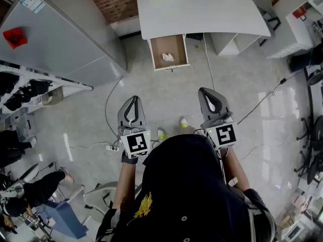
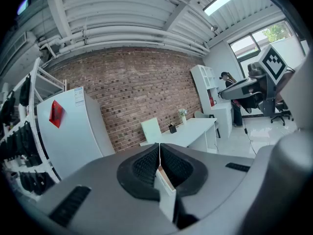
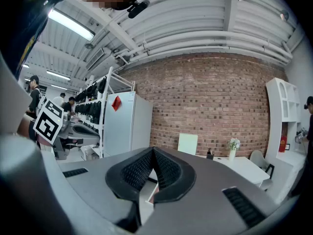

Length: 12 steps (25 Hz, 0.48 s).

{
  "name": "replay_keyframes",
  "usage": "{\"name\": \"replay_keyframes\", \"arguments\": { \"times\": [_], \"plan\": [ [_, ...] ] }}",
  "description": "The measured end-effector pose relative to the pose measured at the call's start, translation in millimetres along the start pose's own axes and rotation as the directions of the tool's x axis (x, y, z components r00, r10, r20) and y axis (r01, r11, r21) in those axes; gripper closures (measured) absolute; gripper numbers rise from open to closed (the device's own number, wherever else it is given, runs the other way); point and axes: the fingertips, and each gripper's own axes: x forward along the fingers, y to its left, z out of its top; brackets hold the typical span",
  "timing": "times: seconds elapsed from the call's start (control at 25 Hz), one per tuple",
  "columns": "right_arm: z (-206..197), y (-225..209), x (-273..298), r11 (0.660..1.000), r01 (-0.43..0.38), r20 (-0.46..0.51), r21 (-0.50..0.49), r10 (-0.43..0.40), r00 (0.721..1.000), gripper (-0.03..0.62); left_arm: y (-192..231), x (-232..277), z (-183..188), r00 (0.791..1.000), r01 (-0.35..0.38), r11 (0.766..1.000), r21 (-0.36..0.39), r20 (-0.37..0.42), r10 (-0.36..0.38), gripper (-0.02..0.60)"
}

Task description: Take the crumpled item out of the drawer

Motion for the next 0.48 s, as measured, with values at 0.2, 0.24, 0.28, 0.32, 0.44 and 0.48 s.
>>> {"name": "replay_keyframes", "arguments": {
  "times": [0.2,0.24,0.28,0.32,0.44,0.48],
  "plan": [
    [8,24,-6,0.999,0.036,-0.001,-0.006,-0.036,0.999,0.568,18,-19,-9,1.000,0.008,1.000,-0.013,0.022,-0.008,0.561],
    [10,29,-8,0.999,0.045,-0.001,-0.010,-0.045,0.999,0.568,21,-23,-11,1.000,0.011,1.000,-0.016,0.028,-0.010,0.561],
    [12,33,-10,0.998,0.055,0.003,-0.010,-0.055,0.999,0.568,23,-27,-13,0.999,0.014,1.000,-0.020,0.033,-0.013,0.561],
    [14,37,-12,0.998,0.065,0.012,0.000,-0.065,0.998,0.568,25,-31,-16,0.999,0.017,1.000,-0.023,0.038,-0.016,0.561],
    [21,42,-21,0.994,0.097,0.042,0.043,-0.099,0.994,0.566,28,-43,-23,0.998,0.024,0.999,-0.032,0.050,-0.023,0.561],
    [24,44,-24,0.993,0.109,0.045,0.041,-0.111,0.993,0.566,30,-47,-25,0.998,0.026,0.999,-0.036,0.055,-0.024,0.561]
  ]
}}
